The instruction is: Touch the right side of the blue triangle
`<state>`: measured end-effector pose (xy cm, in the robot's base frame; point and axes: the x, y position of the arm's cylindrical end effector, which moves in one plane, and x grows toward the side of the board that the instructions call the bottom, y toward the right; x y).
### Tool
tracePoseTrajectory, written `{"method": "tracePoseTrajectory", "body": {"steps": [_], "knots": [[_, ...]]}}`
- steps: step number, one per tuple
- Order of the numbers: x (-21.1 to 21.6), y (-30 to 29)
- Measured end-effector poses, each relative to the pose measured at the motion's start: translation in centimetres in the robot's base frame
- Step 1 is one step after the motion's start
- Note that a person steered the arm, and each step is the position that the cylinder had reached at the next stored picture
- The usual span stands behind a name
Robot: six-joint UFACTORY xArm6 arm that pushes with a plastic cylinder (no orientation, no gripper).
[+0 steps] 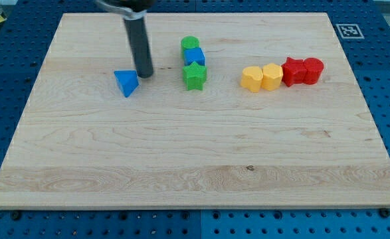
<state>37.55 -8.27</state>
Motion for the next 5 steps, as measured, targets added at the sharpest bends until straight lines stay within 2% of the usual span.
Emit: {"method": "tracePoseTrajectory", "body": {"steps": [1,4,5], "knots": [[0.0,1.2],[3.7,1.1],[3.4,-1.0]]}}
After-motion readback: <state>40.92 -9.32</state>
